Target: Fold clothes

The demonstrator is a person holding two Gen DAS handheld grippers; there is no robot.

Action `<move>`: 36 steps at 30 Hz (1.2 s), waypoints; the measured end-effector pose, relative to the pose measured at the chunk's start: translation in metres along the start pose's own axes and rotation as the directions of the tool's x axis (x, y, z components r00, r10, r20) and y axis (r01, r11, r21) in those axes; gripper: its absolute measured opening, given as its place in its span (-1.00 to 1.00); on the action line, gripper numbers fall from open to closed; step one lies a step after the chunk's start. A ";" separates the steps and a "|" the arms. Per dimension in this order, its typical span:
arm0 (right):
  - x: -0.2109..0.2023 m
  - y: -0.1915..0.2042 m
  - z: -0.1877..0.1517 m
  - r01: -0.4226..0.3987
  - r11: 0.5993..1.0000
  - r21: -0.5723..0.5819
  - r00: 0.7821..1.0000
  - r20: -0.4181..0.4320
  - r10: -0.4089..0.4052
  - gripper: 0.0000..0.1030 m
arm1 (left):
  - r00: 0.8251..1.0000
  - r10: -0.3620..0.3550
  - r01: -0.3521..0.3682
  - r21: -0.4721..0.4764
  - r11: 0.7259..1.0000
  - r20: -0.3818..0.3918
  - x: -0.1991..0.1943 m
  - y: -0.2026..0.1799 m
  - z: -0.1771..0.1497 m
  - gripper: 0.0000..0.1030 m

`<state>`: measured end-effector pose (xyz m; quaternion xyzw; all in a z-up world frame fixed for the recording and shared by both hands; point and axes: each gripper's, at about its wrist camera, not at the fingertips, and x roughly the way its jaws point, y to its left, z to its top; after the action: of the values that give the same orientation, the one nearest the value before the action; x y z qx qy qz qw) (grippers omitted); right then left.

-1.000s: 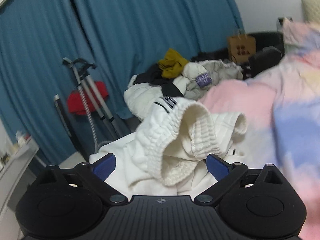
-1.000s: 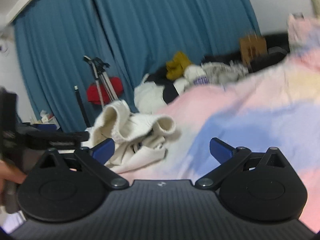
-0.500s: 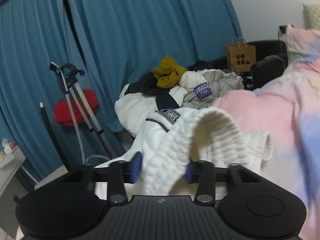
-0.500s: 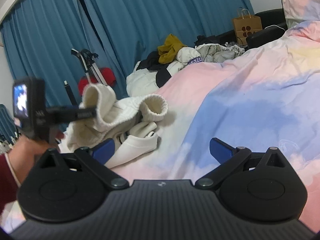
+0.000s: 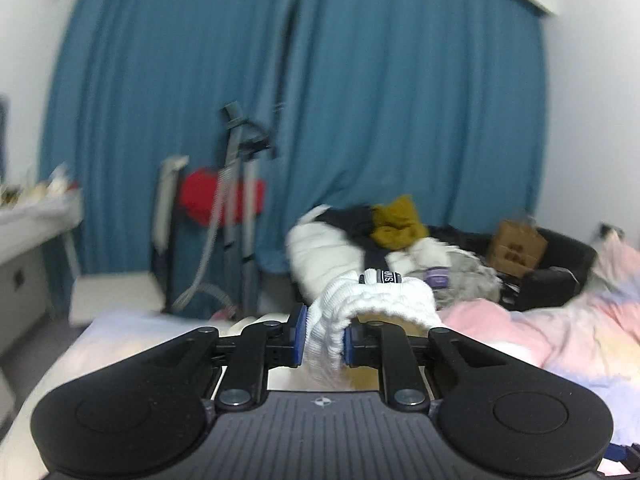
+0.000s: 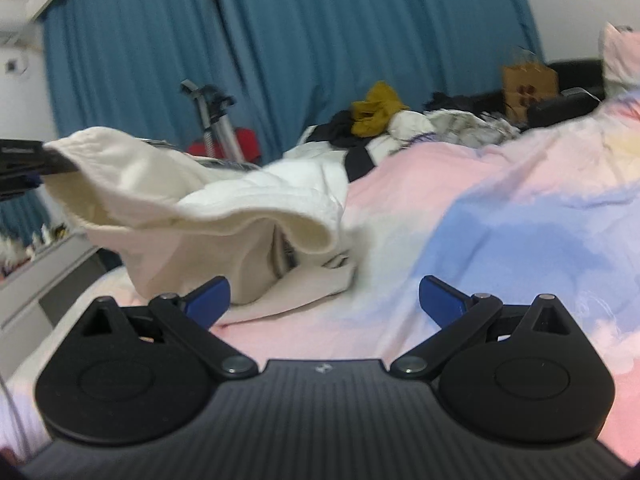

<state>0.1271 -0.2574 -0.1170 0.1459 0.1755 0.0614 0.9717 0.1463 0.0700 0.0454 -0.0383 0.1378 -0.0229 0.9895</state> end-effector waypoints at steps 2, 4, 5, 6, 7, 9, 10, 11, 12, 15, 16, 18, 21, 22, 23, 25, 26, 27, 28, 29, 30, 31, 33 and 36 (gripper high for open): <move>0.002 0.012 -0.006 -0.025 0.999 -0.040 0.999 -0.039 0.024 0.99 | 0.999 0.040 -0.041 -0.040 0.998 -0.009 -0.004 0.031 -0.013 -0.66; 0.006 0.023 -0.012 -0.060 0.995 -0.082 0.995 -0.086 0.053 0.99 | 0.996 0.080 -0.084 -0.115 0.990 -0.041 -0.006 0.066 -0.029 -0.69; 0.009 0.030 -0.017 -0.072 0.991 -0.114 0.992 -0.107 0.060 0.99 | 0.993 0.092 -0.101 -0.147 0.984 -0.069 -0.002 0.079 -0.036 -0.70; 0.012 0.038 -0.022 -0.077 0.986 -0.148 0.990 -0.125 0.059 0.99 | 0.992 0.098 -0.109 -0.147 0.983 -0.083 0.003 0.085 -0.040 -0.71; 0.014 0.044 -0.026 -0.071 0.981 -0.181 0.989 -0.138 0.046 0.99 | 0.990 0.103 -0.117 -0.146 0.982 -0.097 0.008 0.090 -0.043 -0.71; 0.020 0.054 -0.034 -0.052 0.971 -0.233 0.987 -0.161 0.014 0.99 | 0.986 0.114 -0.132 -0.142 0.981 -0.123 0.018 0.100 -0.050 -0.71; 0.025 0.056 -0.036 -0.053 0.969 -0.240 0.984 -0.181 0.009 0.99 | 0.983 0.120 -0.139 -0.140 0.980 -0.137 0.023 0.106 -0.053 -0.71; 0.029 0.057 -0.038 -0.058 0.968 -0.243 0.979 -0.203 0.008 0.99 | 0.981 0.125 -0.146 -0.138 0.979 -0.150 0.028 0.111 -0.056 -0.71; 0.034 0.058 -0.039 -0.071 0.969 -0.238 0.974 -0.227 0.015 0.99 | 0.979 0.128 -0.151 -0.143 0.978 -0.157 0.030 0.114 -0.061 -0.71; 0.041 0.062 -0.044 -0.103 0.965 -0.240 0.965 -0.259 0.039 0.99 | 0.975 0.140 -0.162 -0.120 0.979 -0.175 0.036 0.120 -0.071 -0.71; 0.043 0.065 -0.046 -0.097 0.962 -0.257 0.966 -0.258 0.028 0.99 | 0.972 0.142 -0.167 -0.126 0.978 -0.188 0.039 0.122 -0.075 -0.70; 0.048 0.069 -0.050 -0.069 0.955 -0.290 0.965 -0.260 -0.009 0.84 | 0.966 0.145 -0.177 -0.139 0.974 -0.214 0.044 0.126 -0.082 -0.69; 0.056 0.057 -0.051 -0.026 0.973 -0.230 0.957 -0.287 -0.043 0.44 | 0.957 0.143 -0.183 -0.143 0.973 -0.250 0.051 0.129 -0.090 -0.55; 0.054 0.053 -0.048 -0.011 0.978 -0.209 0.962 -0.269 -0.046 0.39 | 0.954 0.136 -0.177 -0.137 0.974 -0.269 0.052 0.128 -0.093 -0.51; 0.050 0.050 -0.044 0.004 0.982 -0.187 0.970 -0.239 -0.050 0.35 | 0.949 0.128 -0.172 -0.132 0.976 -0.287 0.054 0.127 -0.096 -0.51; 0.041 0.043 -0.037 0.033 0.989 -0.143 0.982 -0.180 -0.059 0.27 | 0.942 0.115 -0.159 -0.116 0.981 -0.316 0.056 0.122 -0.101 -0.47; 0.034 0.042 -0.032 0.037 0.991 -0.127 0.991 -0.125 -0.053 0.26 | 0.940 0.106 -0.146 -0.102 0.984 -0.326 0.057 0.119 -0.102 -0.44; 0.026 0.042 -0.026 0.036 0.993 -0.115 0.997 -0.056 -0.043 0.27 | 0.937 0.097 -0.134 -0.088 0.987 -0.335 0.058 0.117 -0.104 -0.33; 0.018 0.042 -0.021 0.029 0.994 -0.108 1.000 0.005 -0.029 0.27 | 0.935 0.087 -0.118 -0.071 0.990 -0.344 0.059 0.113 -0.106 -0.18; 0.014 0.042 -0.018 0.022 0.994 -0.107 0.999 0.046 -0.017 0.26 | 0.931 0.081 -0.104 -0.047 0.993 -0.355 0.059 0.110 -0.108 -0.09; 0.012 0.042 -0.016 0.016 0.994 -0.107 0.997 0.080 -0.008 0.26 | 0.927 0.075 -0.089 -0.023 0.996 -0.367 0.059 0.107 -0.110 0.08; 0.013 0.042 -0.016 0.014 0.994 -0.111 0.996 0.088 -0.004 0.26 | 0.923 0.069 -0.074 0.001 0.997 -0.378 0.059 0.104 -0.112 0.19; 0.023 0.041 -0.019 0.016 0.992 -0.124 0.998 0.064 -0.008 0.26 | 0.913 0.079 -0.060 0.061 0.996 -0.401 0.059 0.096 -0.117 0.25; 0.043 0.040 -0.028 0.028 0.989 -0.142 0.999 -0.024 -0.032 0.23 | 0.906 0.114 -0.056 0.152 0.987 -0.408 0.054 0.083 -0.121 0.45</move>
<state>0.1546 -0.2050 -0.1437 0.0729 0.1858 0.0610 0.9780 0.1683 0.1413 -0.0919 0.0416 0.3449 0.0033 0.9377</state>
